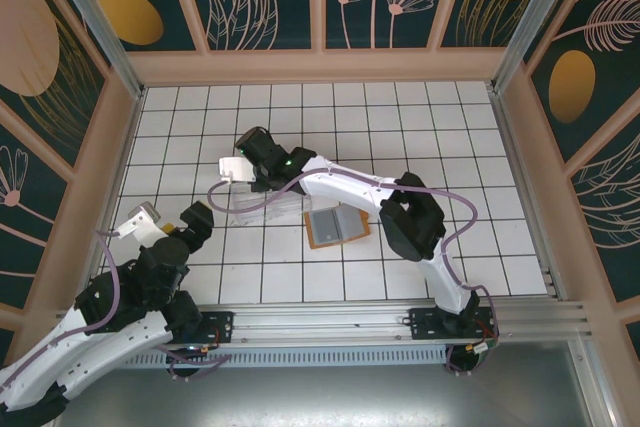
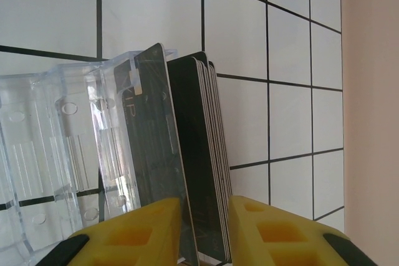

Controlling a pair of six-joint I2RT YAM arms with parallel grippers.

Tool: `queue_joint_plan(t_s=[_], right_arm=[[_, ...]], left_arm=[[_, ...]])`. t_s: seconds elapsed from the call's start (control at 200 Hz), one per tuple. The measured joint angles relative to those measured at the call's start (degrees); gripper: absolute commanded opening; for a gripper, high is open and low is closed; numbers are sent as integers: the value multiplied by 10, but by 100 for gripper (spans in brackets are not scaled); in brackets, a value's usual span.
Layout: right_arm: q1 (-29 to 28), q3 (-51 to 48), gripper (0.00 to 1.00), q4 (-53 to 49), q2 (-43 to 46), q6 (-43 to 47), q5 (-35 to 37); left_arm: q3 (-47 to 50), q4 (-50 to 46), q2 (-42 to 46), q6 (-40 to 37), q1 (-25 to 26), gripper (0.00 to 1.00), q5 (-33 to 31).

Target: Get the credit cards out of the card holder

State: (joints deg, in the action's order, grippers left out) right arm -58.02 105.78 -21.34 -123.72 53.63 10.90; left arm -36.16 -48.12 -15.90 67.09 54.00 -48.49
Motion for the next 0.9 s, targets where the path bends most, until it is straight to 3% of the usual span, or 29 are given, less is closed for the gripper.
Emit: queue_joint_plan(t_s=[0.44,0.686,0.901], right_arm=[[20,-53,28,49,36,-65,-14],[60,-174,29,123,162,-161,-50],[118,-318,29,201,309,-315,-111]], left_arm=[[5,19,-1,-16,0,99,9],[11,38,-21,-35,0,99,23],[22,89,-62,-67,0,99,54]])
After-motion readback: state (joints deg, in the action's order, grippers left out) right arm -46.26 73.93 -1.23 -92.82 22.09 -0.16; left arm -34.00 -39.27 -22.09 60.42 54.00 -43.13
